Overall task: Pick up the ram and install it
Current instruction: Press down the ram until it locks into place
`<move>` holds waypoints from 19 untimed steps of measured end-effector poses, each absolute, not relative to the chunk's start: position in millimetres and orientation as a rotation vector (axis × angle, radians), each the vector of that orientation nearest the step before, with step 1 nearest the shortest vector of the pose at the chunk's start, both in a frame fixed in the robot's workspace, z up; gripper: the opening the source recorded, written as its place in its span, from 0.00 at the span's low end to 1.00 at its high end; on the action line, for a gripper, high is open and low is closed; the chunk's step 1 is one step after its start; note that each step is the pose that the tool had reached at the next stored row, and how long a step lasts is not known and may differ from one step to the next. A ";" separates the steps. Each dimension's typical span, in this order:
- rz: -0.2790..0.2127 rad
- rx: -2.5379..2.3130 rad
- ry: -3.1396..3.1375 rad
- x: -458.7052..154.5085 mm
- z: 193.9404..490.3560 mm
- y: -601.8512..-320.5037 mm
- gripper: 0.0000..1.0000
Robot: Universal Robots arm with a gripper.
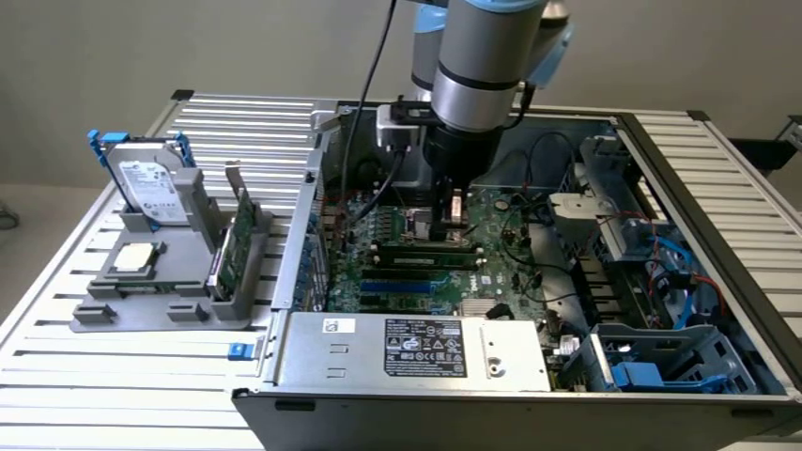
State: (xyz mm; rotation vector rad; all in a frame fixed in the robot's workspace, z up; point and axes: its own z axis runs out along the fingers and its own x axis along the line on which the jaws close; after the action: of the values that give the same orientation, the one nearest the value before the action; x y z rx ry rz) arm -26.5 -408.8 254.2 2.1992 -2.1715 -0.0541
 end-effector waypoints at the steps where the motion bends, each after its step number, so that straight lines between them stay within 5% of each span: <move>1: -0.054 2.199 -2.171 -25.8 254.2 -409.1 0.11; 19: -0.058 2.170 -2.203 -25.7 254.2 -409.2 0.11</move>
State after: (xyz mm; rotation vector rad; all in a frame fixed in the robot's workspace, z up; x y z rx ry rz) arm -25.7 -409.2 254.2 2.1701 -2.2033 -0.0576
